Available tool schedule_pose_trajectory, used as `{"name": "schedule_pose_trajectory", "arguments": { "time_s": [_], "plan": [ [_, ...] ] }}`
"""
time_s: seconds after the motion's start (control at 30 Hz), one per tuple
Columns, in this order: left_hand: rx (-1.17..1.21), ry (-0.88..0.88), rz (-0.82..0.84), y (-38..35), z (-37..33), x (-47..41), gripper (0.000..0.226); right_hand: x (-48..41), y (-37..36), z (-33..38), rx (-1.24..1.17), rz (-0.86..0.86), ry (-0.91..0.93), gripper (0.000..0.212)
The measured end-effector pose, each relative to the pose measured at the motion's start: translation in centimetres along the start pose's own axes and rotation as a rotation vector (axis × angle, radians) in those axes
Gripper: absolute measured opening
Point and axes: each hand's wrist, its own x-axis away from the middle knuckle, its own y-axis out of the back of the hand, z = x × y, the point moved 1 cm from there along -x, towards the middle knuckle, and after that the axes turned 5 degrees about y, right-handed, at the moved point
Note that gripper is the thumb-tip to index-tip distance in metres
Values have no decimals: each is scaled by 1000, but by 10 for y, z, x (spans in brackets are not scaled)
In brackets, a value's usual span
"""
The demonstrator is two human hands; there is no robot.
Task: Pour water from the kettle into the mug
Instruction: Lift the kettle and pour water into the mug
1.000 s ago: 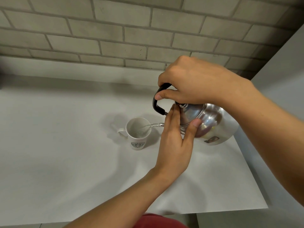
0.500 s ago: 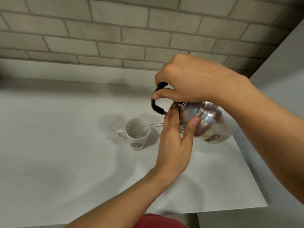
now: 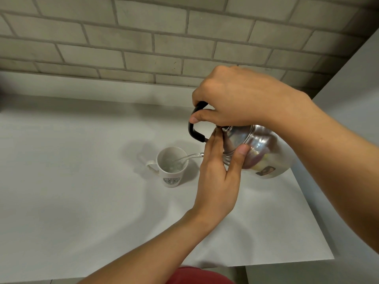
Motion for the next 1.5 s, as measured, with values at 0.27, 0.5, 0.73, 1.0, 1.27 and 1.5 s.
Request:
{"name": "schedule_pose_trajectory", "arguments": {
  "time_s": [0.27, 0.5, 0.73, 1.0, 1.27, 1.5],
  "plan": [
    [0, -1, -3, 1, -2, -1, 63, -2, 1, 0, 2, 4, -3, 48],
    [-3, 12, -3, 2, -1, -1, 63, -3, 0, 0, 3, 3, 3, 48],
    [-2, 18, -3, 3, 1, -1, 62, -6, -4, -1, -8, -5, 12, 47],
    [-33, 20, 19, 10, 6, -2, 58, -3, -14, -9, -71, -62, 10, 48],
    [-194, 5, 121, 22, 18, -4, 68, 14, -39, -21, -229, -226, -20, 53],
    [-318, -73, 122, 32, 27, 1, 56, 45, -79, -28, -394, -460, -147, 47]
  ]
}}
